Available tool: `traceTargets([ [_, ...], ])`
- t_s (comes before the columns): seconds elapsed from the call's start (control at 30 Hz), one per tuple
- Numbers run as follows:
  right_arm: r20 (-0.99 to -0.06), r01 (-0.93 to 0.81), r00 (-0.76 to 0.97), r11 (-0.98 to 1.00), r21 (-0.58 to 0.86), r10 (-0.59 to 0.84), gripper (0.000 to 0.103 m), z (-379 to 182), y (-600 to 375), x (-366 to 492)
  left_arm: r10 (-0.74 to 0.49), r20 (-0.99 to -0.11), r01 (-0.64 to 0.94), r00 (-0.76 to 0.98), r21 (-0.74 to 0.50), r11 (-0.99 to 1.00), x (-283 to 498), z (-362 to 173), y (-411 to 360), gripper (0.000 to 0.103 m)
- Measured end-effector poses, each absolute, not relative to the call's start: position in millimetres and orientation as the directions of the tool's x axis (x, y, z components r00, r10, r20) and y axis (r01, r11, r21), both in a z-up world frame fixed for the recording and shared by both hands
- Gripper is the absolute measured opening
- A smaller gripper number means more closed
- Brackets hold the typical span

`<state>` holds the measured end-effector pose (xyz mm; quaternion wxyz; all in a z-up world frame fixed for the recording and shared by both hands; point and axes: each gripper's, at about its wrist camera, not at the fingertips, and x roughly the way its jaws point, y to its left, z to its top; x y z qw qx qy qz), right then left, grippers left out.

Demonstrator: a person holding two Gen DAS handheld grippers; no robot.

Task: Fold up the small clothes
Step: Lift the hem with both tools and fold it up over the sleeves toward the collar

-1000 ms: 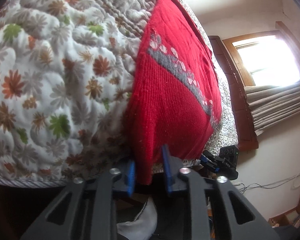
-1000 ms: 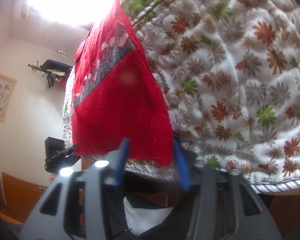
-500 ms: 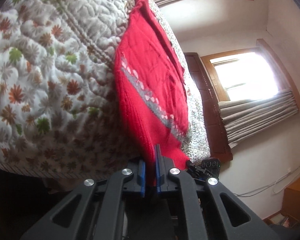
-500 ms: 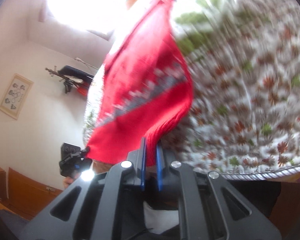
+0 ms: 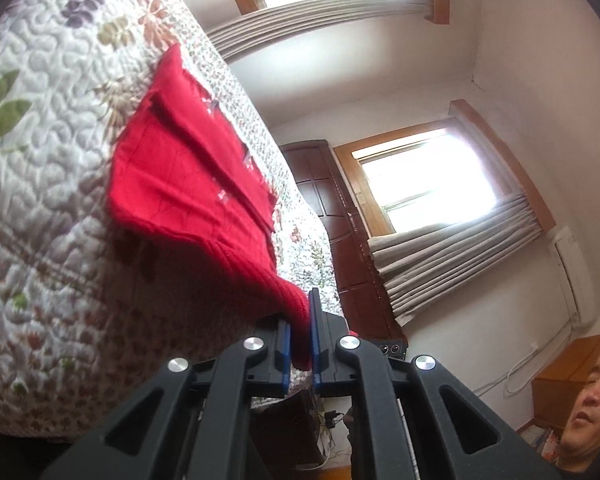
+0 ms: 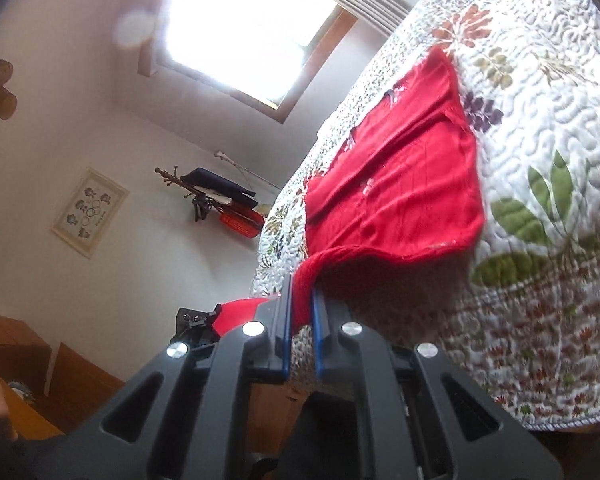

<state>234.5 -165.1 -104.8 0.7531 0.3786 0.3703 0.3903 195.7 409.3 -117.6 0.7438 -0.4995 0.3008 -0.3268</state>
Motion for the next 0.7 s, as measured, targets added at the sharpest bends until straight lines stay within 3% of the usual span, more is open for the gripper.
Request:
traceTargets([
  [0.3,-0.291,-0.256,0.468,0.443,0.859,0.834,0.007,-68.9,-156.7,336.0,-0.766,-0.110,0.157,0.633,-0.951,0.267,304.0,-92.8,423.4,0.007],
  [0.7,-0.464,-0.043,0.428,0.530,0.847,0.775,0.007,-149.3,-141.6,457.9,-0.739,-0.279,-0.092,0.614,-0.955,0.283,424.1,-183.1,439.0,0.007],
])
